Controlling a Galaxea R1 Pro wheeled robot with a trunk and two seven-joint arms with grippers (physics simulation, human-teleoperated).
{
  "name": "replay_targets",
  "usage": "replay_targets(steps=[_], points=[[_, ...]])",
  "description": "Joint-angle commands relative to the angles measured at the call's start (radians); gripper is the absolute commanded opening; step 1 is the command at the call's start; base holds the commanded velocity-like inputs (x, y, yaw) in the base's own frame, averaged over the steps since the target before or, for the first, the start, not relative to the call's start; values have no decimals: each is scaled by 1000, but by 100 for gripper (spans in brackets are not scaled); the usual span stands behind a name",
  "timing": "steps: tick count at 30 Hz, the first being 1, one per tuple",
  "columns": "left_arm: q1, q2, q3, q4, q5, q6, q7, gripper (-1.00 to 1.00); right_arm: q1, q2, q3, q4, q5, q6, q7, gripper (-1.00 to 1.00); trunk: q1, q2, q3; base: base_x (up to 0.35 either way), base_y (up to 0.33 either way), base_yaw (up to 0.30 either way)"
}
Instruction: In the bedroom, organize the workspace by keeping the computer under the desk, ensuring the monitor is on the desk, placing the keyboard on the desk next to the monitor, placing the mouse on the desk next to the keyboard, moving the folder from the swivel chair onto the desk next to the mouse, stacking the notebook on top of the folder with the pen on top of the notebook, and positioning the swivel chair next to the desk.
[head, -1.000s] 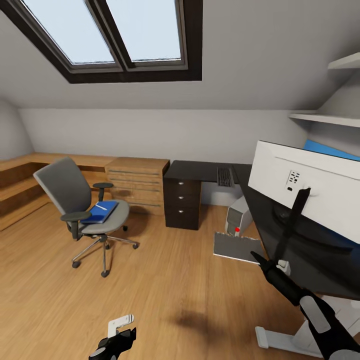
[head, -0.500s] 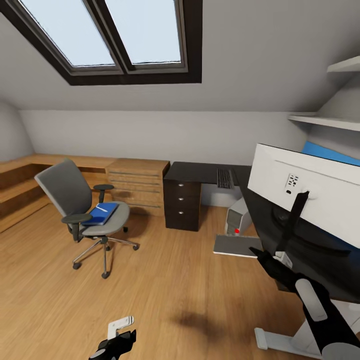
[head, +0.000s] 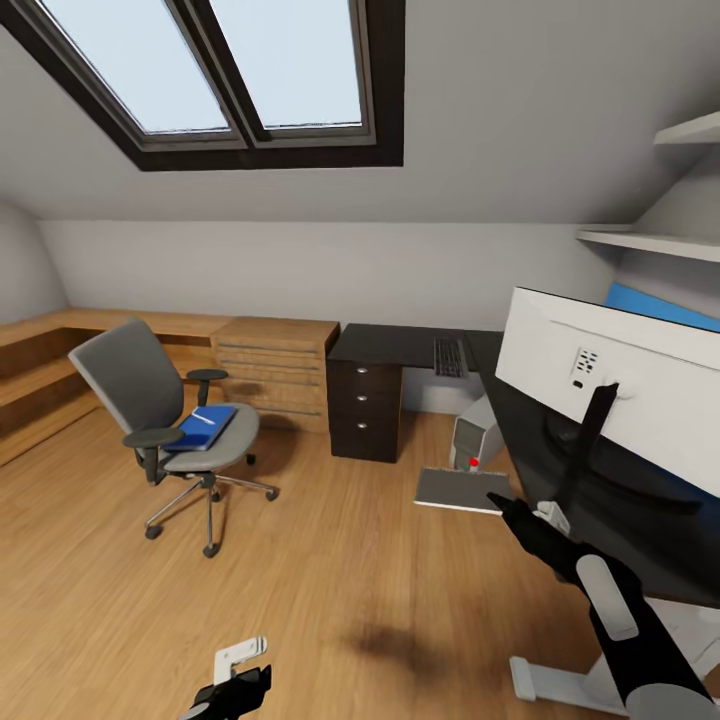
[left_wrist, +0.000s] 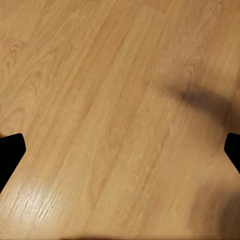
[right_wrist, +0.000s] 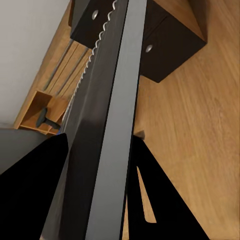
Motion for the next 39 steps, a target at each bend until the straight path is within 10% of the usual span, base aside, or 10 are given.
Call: replay_targets(steps=[1,39], points=[[0,1,2,-2,6,6,2,100,-1,1,-3,0,-1,7,8,-100,0,-1,-1,142,42,0],[0,4,0,23,5,-36,0,100,-1,5,-3,8,3,6,21,-100,0,-1,11,287,92,-130]])
